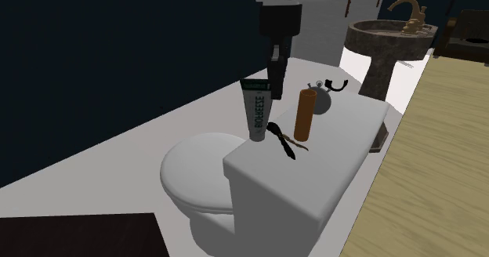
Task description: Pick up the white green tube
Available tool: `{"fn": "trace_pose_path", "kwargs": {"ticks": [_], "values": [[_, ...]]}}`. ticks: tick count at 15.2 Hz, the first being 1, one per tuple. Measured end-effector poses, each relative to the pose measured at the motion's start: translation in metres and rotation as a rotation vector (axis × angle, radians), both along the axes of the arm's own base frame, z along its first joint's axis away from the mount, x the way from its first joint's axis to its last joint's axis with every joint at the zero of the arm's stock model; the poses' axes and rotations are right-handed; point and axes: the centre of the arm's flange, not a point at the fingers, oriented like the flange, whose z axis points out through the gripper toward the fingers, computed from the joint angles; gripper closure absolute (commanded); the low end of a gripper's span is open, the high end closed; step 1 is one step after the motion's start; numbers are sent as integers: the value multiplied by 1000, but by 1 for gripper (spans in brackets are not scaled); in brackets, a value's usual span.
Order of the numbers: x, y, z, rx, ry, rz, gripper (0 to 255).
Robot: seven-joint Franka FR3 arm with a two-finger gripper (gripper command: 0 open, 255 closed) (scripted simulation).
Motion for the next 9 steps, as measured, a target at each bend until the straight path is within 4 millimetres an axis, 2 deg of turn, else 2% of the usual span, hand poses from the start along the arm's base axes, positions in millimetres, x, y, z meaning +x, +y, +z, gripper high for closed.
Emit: {"fn": "trace_pose_path", "kwargs": {"ticks": [5,9], "values": [[0,0,0,0,-1,0,255],[-1,0,15,0,1,0,255]]}}
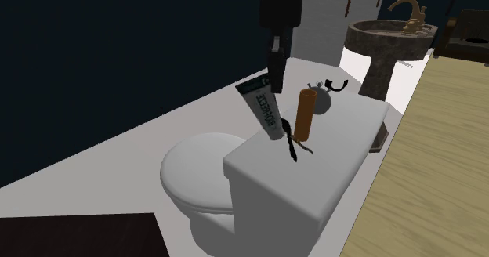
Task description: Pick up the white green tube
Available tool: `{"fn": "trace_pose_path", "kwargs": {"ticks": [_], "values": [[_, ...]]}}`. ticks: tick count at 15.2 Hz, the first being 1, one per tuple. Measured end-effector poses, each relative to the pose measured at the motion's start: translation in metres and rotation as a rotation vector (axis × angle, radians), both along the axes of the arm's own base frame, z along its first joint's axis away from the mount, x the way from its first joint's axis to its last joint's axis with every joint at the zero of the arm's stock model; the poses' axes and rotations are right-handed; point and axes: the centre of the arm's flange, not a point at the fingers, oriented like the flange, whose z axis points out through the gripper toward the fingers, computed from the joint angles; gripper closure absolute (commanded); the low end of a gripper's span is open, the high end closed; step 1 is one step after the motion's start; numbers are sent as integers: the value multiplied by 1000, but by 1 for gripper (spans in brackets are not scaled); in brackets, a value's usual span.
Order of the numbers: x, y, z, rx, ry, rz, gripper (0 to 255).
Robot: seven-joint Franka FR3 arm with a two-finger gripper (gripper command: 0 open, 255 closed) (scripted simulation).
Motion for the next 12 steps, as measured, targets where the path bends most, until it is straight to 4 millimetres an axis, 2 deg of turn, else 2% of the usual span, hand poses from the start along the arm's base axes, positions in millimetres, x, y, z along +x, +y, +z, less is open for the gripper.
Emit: {"fn": "trace_pose_path", "kwargs": {"ticks": [12], "values": [[0,0,60,0,0,0,255]]}}
